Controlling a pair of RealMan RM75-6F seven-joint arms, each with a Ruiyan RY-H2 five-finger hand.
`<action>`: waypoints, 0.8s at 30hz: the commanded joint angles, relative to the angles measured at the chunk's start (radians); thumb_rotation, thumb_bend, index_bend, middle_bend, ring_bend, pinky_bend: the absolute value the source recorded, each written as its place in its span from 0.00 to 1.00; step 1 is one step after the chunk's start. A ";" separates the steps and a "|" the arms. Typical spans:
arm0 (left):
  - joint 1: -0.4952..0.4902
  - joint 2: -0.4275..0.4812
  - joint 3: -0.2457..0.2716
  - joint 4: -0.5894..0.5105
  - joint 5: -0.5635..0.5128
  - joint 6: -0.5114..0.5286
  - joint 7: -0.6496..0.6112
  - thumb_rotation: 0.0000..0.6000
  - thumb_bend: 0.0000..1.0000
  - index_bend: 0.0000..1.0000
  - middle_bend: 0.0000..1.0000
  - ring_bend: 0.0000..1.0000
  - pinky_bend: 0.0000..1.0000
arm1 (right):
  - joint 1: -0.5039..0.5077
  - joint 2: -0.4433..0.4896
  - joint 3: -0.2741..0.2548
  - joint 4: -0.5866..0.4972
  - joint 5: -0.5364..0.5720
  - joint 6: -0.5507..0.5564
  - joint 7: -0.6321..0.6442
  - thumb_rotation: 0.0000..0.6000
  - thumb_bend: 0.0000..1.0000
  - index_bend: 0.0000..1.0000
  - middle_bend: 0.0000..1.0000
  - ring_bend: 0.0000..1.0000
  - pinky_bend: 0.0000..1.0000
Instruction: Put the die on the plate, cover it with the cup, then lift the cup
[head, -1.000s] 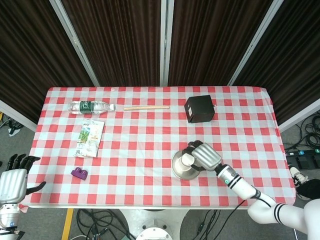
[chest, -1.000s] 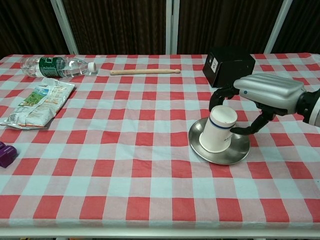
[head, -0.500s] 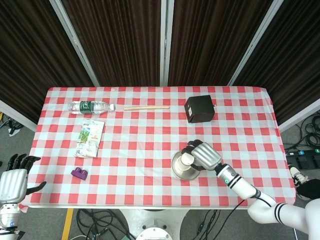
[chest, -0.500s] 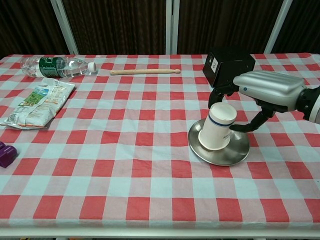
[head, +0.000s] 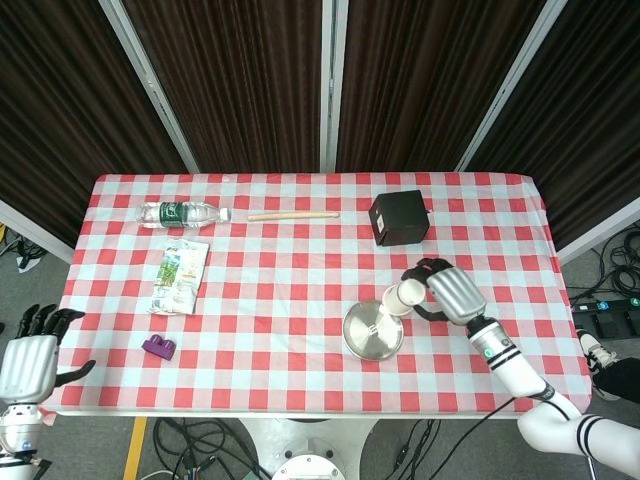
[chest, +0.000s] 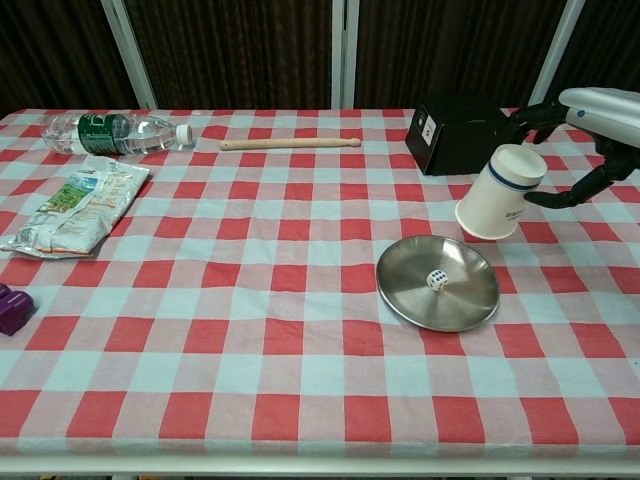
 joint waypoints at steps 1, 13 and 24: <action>-0.002 0.000 0.000 -0.001 0.001 -0.002 0.003 1.00 0.07 0.26 0.24 0.13 0.09 | -0.004 -0.025 0.022 0.090 0.069 -0.082 0.022 1.00 0.28 0.47 0.35 0.21 0.26; -0.009 0.006 -0.002 -0.013 0.004 -0.005 0.016 1.00 0.07 0.26 0.24 0.13 0.09 | -0.018 -0.040 0.021 0.121 0.082 -0.114 0.011 1.00 0.23 0.12 0.21 0.08 0.21; -0.022 0.003 -0.007 -0.012 0.016 -0.006 0.017 1.00 0.07 0.26 0.24 0.13 0.09 | -0.230 0.156 0.005 -0.125 0.035 0.228 0.015 1.00 0.24 0.07 0.20 0.08 0.20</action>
